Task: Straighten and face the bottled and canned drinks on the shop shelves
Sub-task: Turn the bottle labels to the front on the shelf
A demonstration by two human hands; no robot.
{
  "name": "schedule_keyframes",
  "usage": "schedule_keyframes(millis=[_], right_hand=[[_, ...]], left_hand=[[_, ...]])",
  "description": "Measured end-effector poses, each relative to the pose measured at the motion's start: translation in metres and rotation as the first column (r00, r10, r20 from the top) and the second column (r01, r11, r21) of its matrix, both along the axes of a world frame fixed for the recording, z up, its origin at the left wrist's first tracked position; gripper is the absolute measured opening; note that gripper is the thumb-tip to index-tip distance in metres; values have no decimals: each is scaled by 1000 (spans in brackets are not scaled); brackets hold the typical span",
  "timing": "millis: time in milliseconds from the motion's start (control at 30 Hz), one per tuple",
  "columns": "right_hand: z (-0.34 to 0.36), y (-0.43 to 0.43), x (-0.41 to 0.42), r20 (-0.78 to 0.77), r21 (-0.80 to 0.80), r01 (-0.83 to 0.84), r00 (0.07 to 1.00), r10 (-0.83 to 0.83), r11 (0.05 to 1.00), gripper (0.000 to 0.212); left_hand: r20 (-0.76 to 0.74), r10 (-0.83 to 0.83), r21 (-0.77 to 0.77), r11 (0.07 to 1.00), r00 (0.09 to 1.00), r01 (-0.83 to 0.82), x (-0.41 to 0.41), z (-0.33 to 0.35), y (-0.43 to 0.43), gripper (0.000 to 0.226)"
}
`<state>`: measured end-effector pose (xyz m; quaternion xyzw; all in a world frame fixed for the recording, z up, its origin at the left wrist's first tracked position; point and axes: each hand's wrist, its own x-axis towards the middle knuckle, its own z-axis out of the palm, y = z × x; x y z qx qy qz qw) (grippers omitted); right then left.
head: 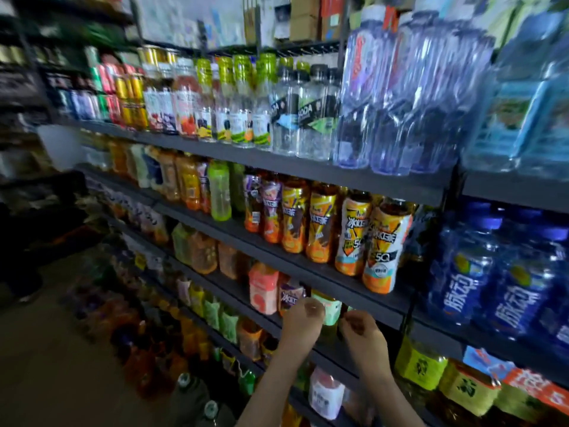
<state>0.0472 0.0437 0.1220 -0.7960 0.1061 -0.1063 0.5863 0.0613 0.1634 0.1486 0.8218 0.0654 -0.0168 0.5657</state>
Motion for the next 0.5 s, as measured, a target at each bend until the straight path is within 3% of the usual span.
schedule_keyframes(millis=[200,300,500], right_hand=[[-8,40,6,-54,-21,-74,996,73,997,6],[-19,71,13,-98,-40,-110,990,106,993,8],[-51,142,52,-156,-43,-47,987,40,998,18]], left_hand=[[-39,120,34,992,992,-119,-6,-14,45,3],[-81,149,-2,989,985,-150,-3,-25,79,13],[-114,175,0,984,978,-176,33,-55,162,13]])
